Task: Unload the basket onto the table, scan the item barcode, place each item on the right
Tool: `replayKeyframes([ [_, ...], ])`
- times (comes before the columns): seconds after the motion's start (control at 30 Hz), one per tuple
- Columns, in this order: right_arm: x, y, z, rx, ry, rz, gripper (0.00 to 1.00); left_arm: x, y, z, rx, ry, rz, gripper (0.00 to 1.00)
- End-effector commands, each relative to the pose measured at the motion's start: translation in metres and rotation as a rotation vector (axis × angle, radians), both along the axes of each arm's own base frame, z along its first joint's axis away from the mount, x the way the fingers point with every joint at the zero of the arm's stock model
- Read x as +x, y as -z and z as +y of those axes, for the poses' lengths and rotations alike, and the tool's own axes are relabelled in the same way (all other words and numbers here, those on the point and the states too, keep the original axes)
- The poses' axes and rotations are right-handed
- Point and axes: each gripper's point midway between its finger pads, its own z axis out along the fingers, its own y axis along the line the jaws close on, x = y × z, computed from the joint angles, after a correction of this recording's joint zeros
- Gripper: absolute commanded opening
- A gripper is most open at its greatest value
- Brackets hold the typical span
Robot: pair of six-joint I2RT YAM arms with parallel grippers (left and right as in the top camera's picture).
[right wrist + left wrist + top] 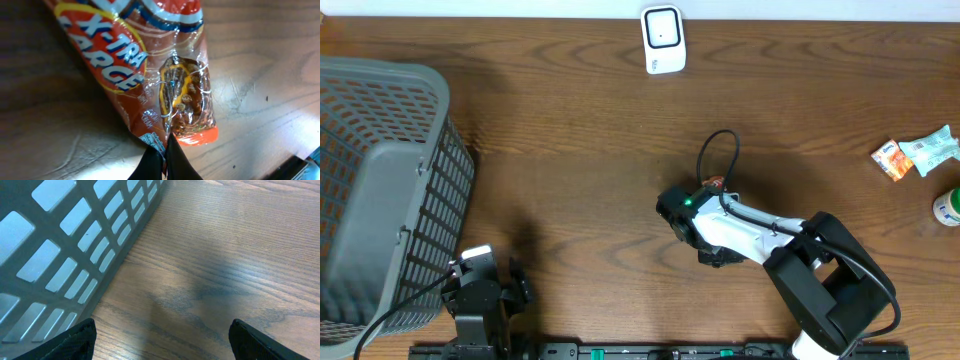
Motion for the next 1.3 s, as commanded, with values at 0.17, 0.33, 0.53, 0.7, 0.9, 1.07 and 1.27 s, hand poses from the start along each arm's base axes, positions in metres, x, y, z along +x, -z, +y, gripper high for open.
replayKeyframes([
  [0.17, 0.013, -0.025, 0.096, 0.463, -0.236, 0.138, 0.01, -0.005, 0.009, 0.001, 0.002, -0.009, 0.035, 0.85],
  [0.33, 0.0, -0.088, 0.185, 1.076, -0.373, 0.21, 0.01, -0.005, 0.009, 0.001, 0.002, -0.009, 0.035, 0.85],
  [0.53, 0.008, -0.122, 0.21, 1.295, -0.432, 0.181, 0.01, -0.005, 0.009, 0.001, 0.002, -0.008, 0.035, 0.85],
  [0.7, 0.015, -0.154, 0.231, 1.5, -0.485, 0.169, 0.01, -0.005, 0.009, 0.001, 0.002, -0.008, 0.035, 0.85],
  [0.9, 0.03, -0.164, 0.221, 1.563, -0.424, 0.157, 0.01, -0.005, 0.009, 0.001, 0.002, -0.009, 0.035, 0.85],
  [1.07, 0.054, -0.15, 0.195, 1.49, -0.259, 0.109, 0.01, -0.005, 0.009, 0.001, 0.002, -0.008, 0.035, 0.85],
  [1.27, 0.047, -0.132, 0.202, 1.354, -0.391, 0.061, 0.89, -0.005, 0.009, 0.001, 0.002, -0.009, 0.035, 0.85],
])
